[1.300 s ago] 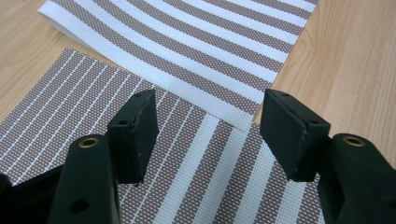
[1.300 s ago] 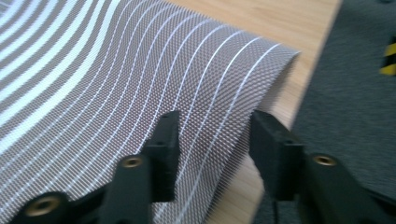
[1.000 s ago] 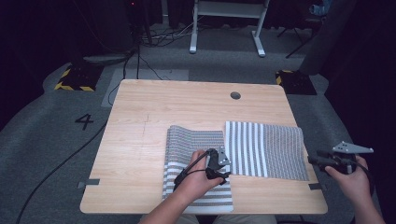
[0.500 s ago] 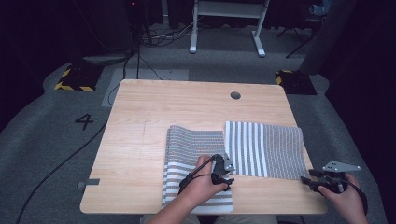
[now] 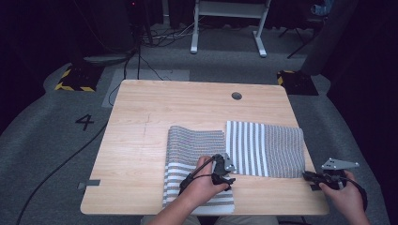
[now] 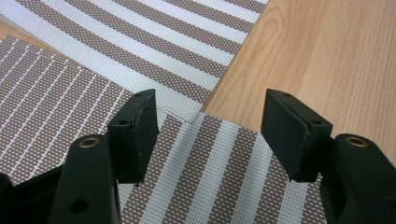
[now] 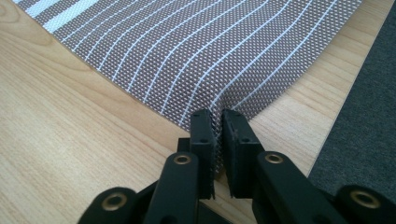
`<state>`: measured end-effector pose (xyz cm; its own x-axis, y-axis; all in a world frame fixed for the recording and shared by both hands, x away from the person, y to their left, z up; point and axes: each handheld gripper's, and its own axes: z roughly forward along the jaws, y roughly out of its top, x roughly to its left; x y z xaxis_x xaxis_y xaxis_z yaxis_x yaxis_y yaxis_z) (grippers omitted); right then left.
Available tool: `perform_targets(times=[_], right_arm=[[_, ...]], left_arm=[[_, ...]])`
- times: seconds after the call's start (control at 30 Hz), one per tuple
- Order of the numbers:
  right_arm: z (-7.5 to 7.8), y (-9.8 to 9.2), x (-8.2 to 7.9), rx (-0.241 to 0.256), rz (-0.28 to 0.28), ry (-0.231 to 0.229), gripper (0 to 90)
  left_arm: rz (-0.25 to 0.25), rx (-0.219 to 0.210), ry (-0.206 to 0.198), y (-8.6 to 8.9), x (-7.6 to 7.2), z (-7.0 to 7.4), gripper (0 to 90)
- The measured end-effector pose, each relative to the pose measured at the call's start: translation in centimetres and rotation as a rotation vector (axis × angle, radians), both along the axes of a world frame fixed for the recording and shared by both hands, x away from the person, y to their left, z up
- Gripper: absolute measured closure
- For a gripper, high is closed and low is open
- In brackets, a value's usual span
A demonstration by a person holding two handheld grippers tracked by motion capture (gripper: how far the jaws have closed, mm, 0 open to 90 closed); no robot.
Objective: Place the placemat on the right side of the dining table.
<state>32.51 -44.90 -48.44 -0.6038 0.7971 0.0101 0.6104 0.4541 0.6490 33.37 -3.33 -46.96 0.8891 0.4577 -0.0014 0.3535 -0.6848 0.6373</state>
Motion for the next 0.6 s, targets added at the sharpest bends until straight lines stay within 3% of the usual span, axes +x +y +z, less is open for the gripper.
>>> perform_targets(times=[0.17,0.27,0.3,0.37,0.6], right_arm=[[0.9,-0.5,-0.6,0.042,0.014,-0.009,87.0],[1.8,-1.1,-1.3,0.075,0.029,0.012,87.0],[2.1,-1.5,-1.6,0.079,0.038,0.020,87.0],[2.3,-2.4,-2.2,0.078,0.046,0.041,86.9],[1.8,-4.2,-3.1,0.066,0.040,0.035,85.4]], left_arm=[[0.015,0.001,0.008,-0.1,0.0,0.2,37.8],[0.002,0.005,0.006,-0.3,-0.1,0.2,38.0],[-0.017,0.001,-0.012,-0.4,0.0,0.2,38.0],[-0.033,0.006,-0.007,-0.8,-0.3,0.0,38.3],[-0.071,0.018,0.012,-1.9,-0.7,-0.5,41.6]])
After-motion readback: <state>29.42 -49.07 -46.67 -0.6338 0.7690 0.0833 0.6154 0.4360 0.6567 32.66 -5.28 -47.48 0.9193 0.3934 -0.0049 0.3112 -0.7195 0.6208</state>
